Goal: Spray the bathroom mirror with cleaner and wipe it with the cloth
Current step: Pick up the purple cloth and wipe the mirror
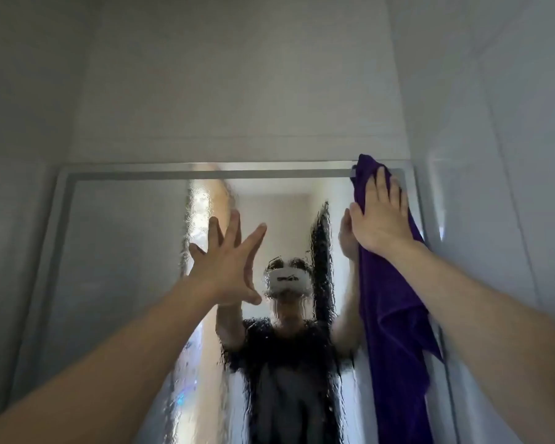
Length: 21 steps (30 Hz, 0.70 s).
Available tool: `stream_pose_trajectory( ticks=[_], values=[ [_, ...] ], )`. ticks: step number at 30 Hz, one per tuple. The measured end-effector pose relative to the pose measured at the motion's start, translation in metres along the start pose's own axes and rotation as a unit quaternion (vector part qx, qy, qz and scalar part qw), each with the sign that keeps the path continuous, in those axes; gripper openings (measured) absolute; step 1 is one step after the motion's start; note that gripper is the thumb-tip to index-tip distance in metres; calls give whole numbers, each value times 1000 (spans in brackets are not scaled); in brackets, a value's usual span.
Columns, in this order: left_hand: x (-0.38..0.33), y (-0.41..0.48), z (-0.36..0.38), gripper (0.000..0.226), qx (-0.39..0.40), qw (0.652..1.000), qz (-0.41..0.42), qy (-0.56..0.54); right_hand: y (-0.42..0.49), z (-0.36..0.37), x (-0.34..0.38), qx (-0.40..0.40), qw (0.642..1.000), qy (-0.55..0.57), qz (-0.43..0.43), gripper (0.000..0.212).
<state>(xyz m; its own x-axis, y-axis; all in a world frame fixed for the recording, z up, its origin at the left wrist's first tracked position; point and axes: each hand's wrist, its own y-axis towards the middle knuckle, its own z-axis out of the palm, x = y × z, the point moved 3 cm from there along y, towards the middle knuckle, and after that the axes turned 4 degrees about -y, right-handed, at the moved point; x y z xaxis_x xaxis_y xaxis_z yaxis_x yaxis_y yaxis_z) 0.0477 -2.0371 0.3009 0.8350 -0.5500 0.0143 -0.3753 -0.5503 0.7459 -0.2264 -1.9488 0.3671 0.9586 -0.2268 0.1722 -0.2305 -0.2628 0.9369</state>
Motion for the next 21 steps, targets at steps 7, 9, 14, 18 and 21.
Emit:
stream_pose_trajectory(
  ticks=[7, 9, 14, 18, 21],
  values=[
    [6, 6, 12, 148, -9, 1000, 11, 11, -5, 26, 15, -18, 996, -61, -60, 78],
    [6, 7, 13, 148, -11, 1000, 11, 14, -17, 27, 31, 18, 993, -50, -107, 80],
    [4, 5, 11, 149, -7, 1000, 2, 10, -98, 46, 71, 100, 948, -86, -291, 79],
    [1, 1, 8, 148, 3, 1000, -3, 3, -141, 50, 53, 141, 931, -44, -333, 80],
    [1, -2, 6, 148, 10, 1000, -3, -3, -152, 44, 18, 139, 945, -14, -295, 83]
  ],
)
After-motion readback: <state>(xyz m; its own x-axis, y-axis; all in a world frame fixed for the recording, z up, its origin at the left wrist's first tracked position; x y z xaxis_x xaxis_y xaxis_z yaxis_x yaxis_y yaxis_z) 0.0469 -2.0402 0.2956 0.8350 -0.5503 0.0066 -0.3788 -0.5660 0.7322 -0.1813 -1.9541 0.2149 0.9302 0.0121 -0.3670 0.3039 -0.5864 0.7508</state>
